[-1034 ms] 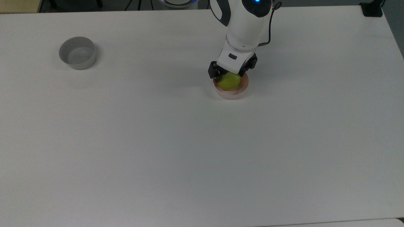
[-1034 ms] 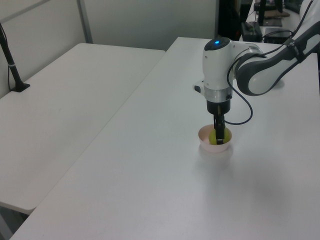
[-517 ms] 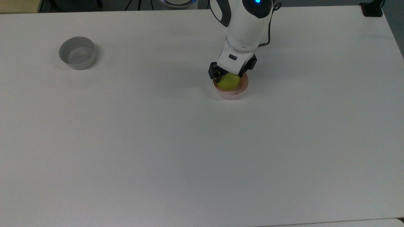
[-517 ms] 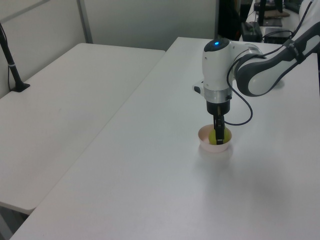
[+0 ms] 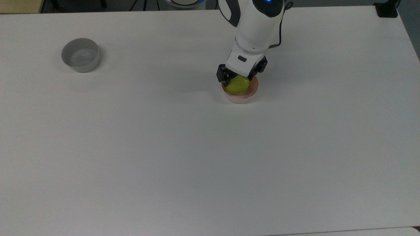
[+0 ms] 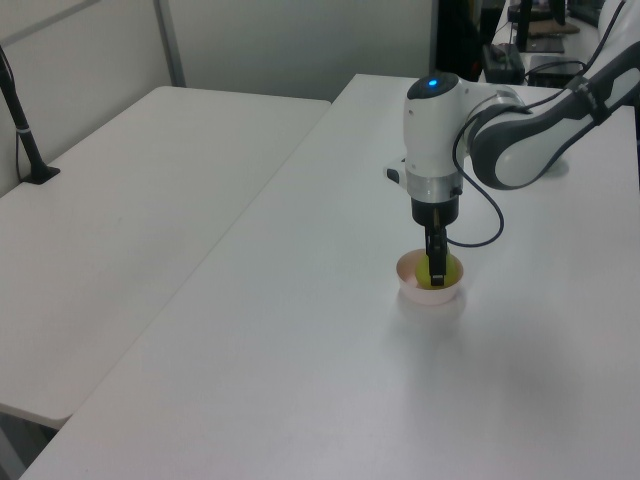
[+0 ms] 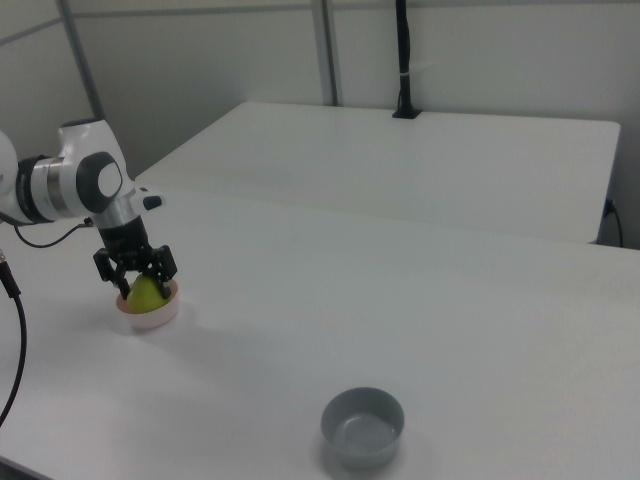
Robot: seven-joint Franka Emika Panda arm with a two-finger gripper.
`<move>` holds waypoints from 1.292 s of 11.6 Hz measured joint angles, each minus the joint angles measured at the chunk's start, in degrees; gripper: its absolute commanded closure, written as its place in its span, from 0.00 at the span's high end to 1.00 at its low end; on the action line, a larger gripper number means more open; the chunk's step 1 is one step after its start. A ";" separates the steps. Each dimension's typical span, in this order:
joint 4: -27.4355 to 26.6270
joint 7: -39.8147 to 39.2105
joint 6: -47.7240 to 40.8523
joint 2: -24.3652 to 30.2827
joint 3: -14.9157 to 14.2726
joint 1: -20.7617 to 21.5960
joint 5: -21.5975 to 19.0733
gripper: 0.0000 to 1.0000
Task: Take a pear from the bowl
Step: 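Lift the pear out of the pink bowl and carry it sideways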
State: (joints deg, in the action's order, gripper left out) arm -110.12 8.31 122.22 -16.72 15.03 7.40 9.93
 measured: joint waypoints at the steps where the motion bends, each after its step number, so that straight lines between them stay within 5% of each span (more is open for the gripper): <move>1: 1.53 0.00 -1.70 0.27 0.00 -0.10 0.00 0.34; 11: 19.39 -1.94 -24.89 7.25 -0.69 -0.50 -1.53 0.34; 15: 19.95 -8.40 -24.89 7.02 -9.96 -1.79 -1.55 0.35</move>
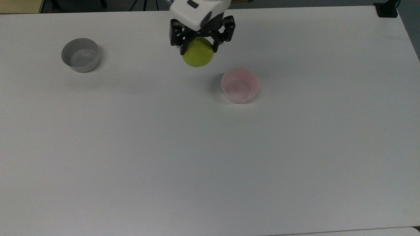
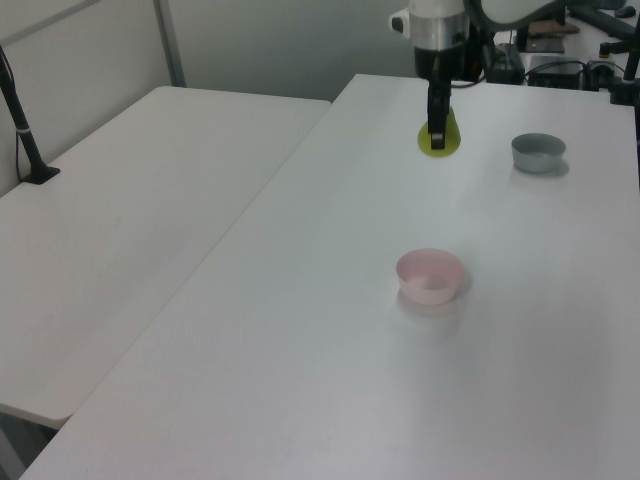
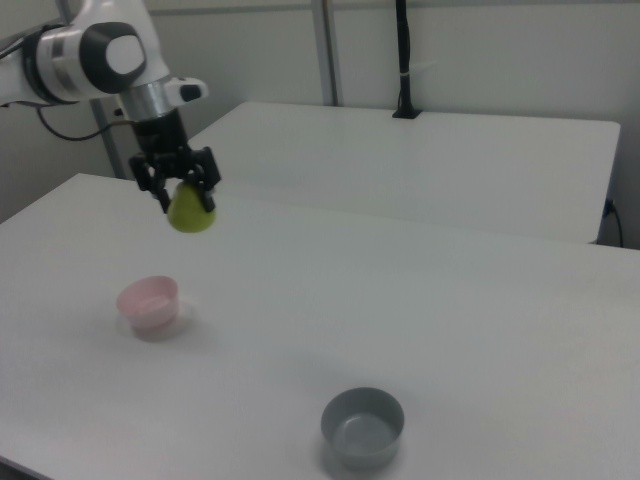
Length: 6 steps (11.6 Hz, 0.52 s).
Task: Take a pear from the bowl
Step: 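Lift the pear out of the pink bowl and carry it sideways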
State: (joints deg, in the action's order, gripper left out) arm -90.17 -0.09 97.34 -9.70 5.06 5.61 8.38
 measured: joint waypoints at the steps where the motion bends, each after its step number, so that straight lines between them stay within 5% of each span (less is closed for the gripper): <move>1: 0.39 -2.28 0.00 0.00 -2.97 -0.23 -0.05 0.35; 6: 3.09 -11.16 0.06 0.00 -13.68 -0.41 -5.20 0.35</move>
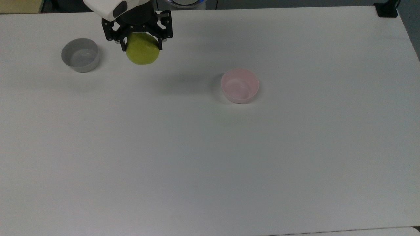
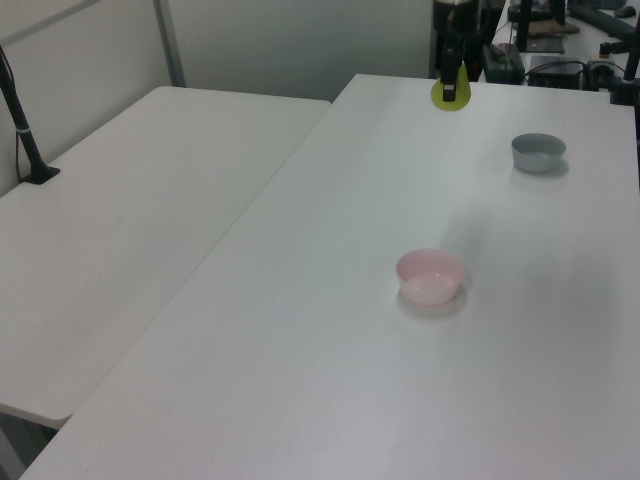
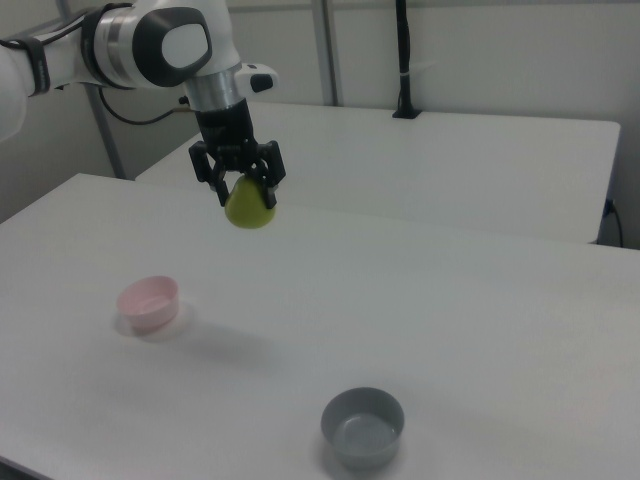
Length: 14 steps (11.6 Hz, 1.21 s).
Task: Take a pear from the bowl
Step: 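Lower the held pear onto the table beside the pink bowl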
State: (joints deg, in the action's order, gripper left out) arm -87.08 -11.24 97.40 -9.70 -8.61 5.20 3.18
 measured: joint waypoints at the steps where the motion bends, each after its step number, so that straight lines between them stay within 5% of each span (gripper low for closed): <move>1: 0.01 -0.22 1.62 -0.09 -0.48 0.00 -0.38 0.35; 14: -7.03 -0.23 23.58 -15.68 -0.55 -0.42 -0.41 0.39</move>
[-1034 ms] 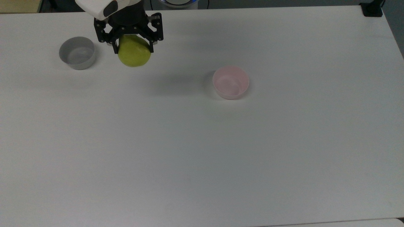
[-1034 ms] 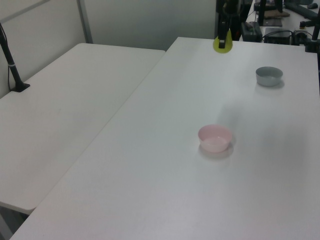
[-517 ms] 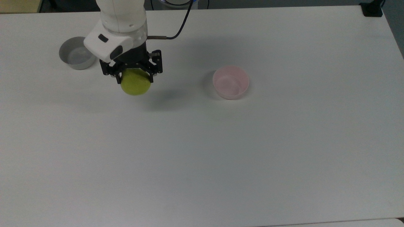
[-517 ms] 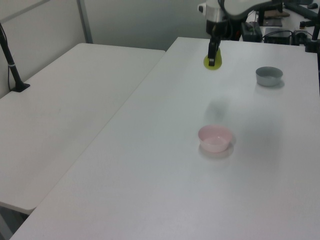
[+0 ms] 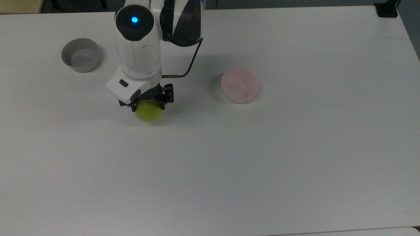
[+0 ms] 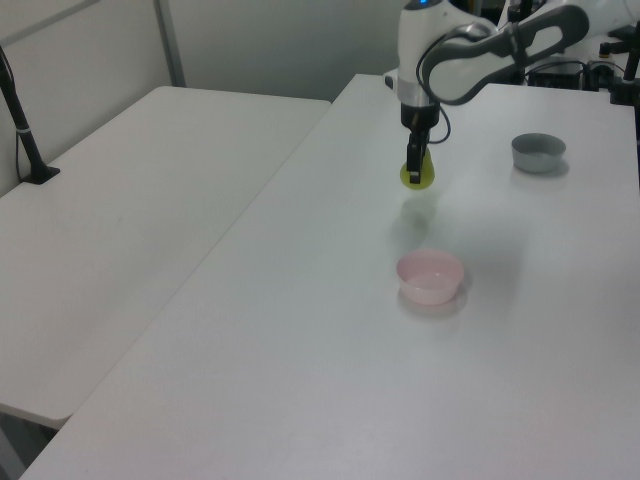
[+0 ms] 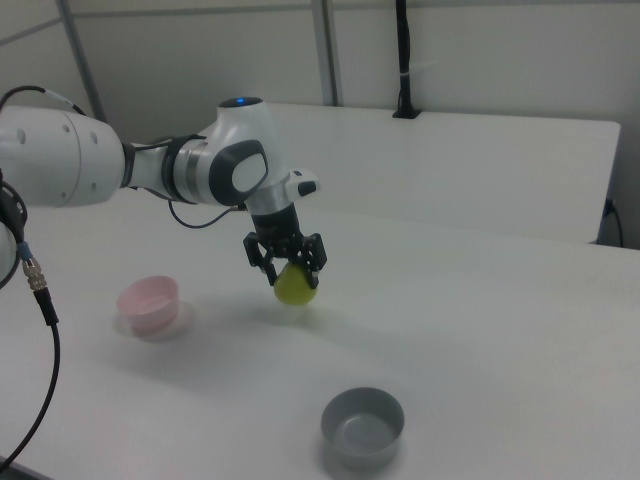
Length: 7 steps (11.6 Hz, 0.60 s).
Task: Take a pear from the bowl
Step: 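Lower the held pear onto the table beside the pink bowl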
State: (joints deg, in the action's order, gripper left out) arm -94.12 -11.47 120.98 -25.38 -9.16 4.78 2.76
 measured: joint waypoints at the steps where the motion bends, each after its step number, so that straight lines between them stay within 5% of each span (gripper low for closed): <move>1: 0.03 0.00 0.73 -0.98 0.00 0.00 0.00 0.41; 3: 0.08 0.00 1.10 -1.77 0.02 0.01 0.00 0.44; 7: 0.14 0.00 1.10 -2.35 0.07 0.04 0.00 0.95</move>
State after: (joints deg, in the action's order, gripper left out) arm -93.98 -11.47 122.08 -27.73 -9.09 4.82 2.77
